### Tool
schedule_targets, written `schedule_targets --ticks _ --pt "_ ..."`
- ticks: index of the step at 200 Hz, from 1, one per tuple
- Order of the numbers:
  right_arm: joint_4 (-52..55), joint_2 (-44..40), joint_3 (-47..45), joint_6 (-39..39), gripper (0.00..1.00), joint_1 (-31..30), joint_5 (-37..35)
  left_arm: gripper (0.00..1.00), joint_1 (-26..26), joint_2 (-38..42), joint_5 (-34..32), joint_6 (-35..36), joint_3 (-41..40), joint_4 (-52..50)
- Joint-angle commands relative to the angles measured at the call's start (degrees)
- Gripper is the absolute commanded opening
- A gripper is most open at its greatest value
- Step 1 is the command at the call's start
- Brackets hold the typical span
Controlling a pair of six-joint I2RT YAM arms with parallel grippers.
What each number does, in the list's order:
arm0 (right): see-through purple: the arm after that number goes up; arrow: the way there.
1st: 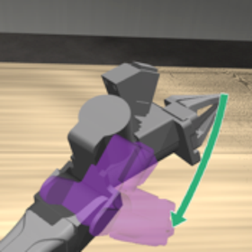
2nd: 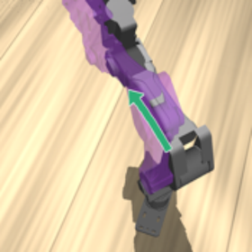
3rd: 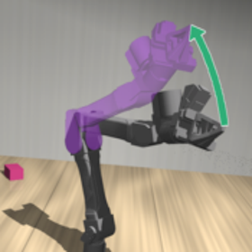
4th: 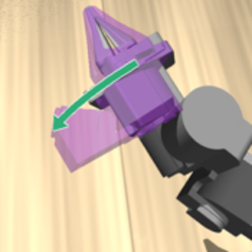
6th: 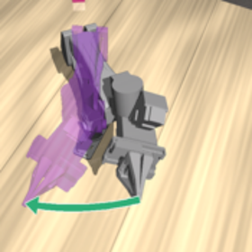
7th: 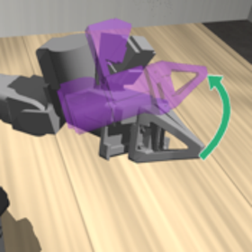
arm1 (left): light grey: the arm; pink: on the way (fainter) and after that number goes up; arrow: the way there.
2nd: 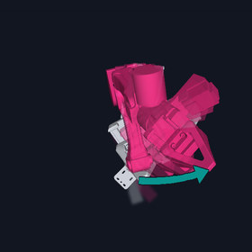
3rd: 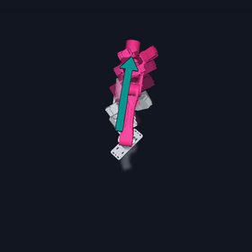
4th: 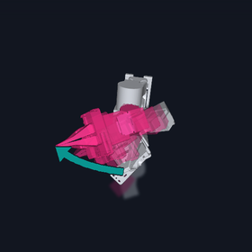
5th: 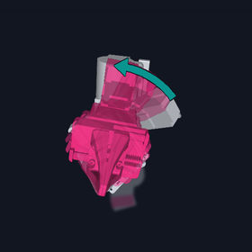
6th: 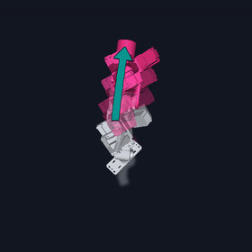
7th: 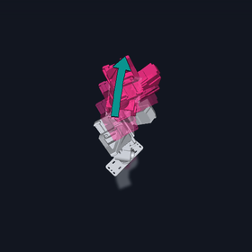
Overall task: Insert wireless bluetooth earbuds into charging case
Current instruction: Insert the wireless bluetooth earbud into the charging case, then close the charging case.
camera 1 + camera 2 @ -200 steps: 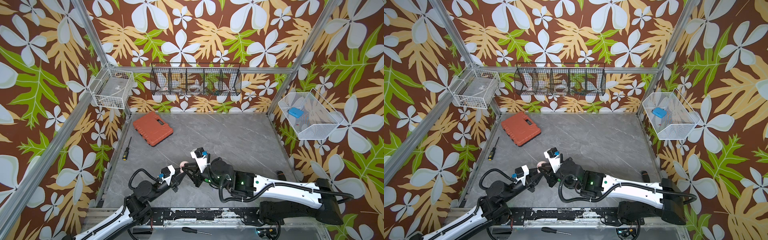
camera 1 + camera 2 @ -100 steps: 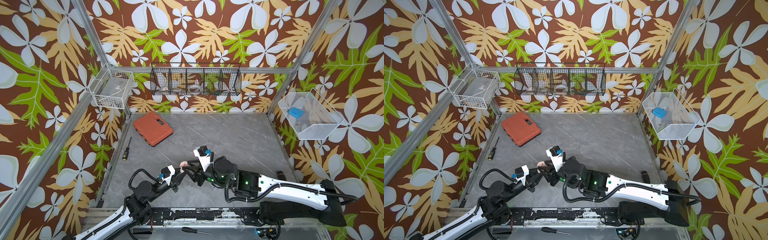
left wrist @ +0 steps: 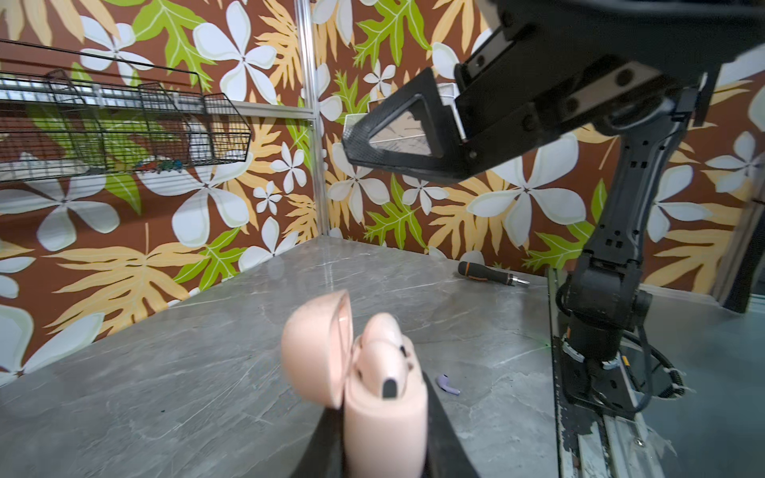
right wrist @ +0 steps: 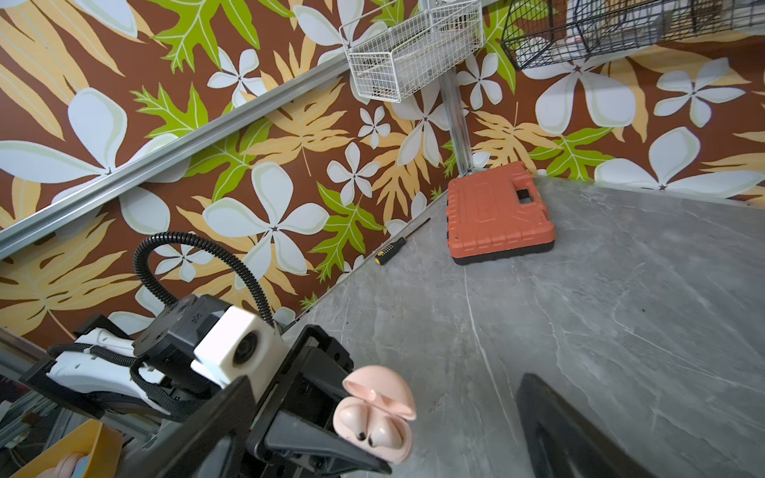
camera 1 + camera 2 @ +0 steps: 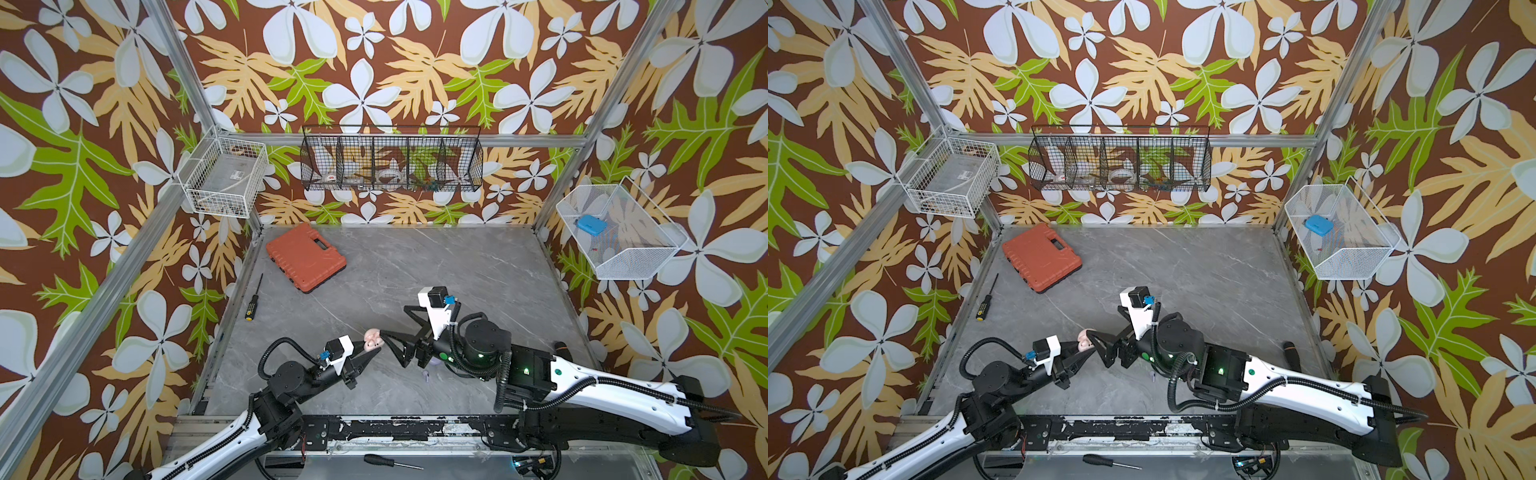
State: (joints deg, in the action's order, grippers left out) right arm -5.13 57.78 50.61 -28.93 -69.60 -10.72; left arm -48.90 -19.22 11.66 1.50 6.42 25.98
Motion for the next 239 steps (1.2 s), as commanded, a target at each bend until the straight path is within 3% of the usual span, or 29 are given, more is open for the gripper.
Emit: schedule_targets --ticks 1,43,110,239 --pt "-1.7 -1.1 -1.3 -3.9 1.00 2.1 3.7 0.00 0.1 -0.2 4.8 0.1 0.1 2.3" --pt "-3.9 -0.7 -2.8 -6.3 1.00 3.5 10.8 0.00 0.1 -1.1 11.7 -1.3 0.0 3.5" --pt "-7.3 2.2 -3.6 -8.7 1.00 3.9 18.3 0.00 0.1 -1.2 16.4 -3.1 -0.3 4.6" --pt "-16.3 5.6 -7.7 -13.5 1.00 3.9 32.4 0.00 0.1 -0.5 15.2 -4.9 -0.5 5.2"
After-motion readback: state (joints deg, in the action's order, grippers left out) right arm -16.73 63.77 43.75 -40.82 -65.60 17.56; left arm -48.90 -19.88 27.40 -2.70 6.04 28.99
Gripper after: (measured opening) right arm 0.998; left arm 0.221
